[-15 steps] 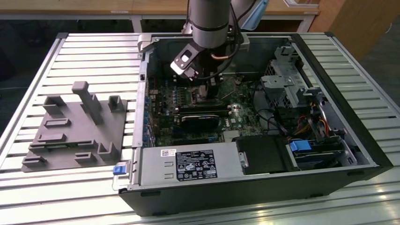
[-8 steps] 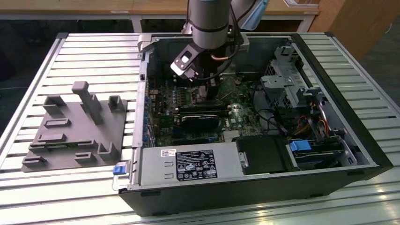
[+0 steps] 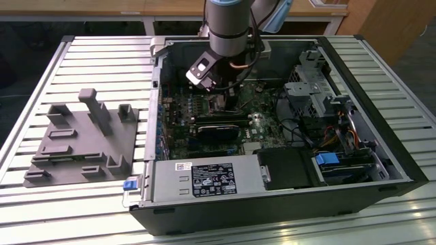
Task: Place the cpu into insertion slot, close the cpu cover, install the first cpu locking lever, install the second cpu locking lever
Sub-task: 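Place the cpu into insertion slot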
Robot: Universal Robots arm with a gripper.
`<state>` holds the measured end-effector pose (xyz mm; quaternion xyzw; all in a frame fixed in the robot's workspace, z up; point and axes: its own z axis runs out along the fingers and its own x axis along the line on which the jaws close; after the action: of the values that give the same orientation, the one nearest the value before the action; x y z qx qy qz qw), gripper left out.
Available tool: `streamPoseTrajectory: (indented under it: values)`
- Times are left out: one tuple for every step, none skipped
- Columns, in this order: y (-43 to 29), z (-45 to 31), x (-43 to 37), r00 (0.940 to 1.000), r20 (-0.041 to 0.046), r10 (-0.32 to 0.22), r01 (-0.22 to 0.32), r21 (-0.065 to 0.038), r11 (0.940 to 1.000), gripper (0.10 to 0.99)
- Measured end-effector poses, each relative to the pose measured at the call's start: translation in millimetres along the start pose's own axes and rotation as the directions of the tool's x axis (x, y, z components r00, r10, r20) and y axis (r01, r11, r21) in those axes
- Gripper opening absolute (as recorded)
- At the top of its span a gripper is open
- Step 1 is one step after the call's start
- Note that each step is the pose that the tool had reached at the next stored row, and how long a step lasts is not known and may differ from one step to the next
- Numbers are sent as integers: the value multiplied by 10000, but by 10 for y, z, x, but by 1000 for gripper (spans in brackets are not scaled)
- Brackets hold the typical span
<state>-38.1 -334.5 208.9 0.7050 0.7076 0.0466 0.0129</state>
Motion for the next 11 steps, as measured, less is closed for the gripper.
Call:
streamPoseTrajectory:
  values:
    - [-1, 5, 0, 10000, 1, 0, 0, 0, 10000, 541]
    - [-2, 6, 1, 10000, 3, -1, 1, 1, 10000, 541]
    - [-2, 7, 4, 10000, 3, 0, 0, 1, 10000, 541]
    - [-2, 8, 9, 10000, 2, 1, -1, 0, 10000, 541]
    - [-3, 8, 16, 10000, 2, -1, 1, 0, 10000, 541]
    - [-5, 9, 22, 10000, 2, -1, 1, 1, 10000, 541]
    - [-10, 10, 27, 10000, 1, -1, 1, 0, 10000, 541]
    - [-17, 12, 32, 10000, 1, -1, 1, -1, 10000, 541]
    - [-24, 12, 36, 10000, 1, -1, 1, 0, 10000, 541]
    - [-29, 14, 40, 10000, 1, -1, 1, 0, 10000, 541]
    - [-32, 17, 45, 10000, 1, -1, 1, 0, 10000, 541]
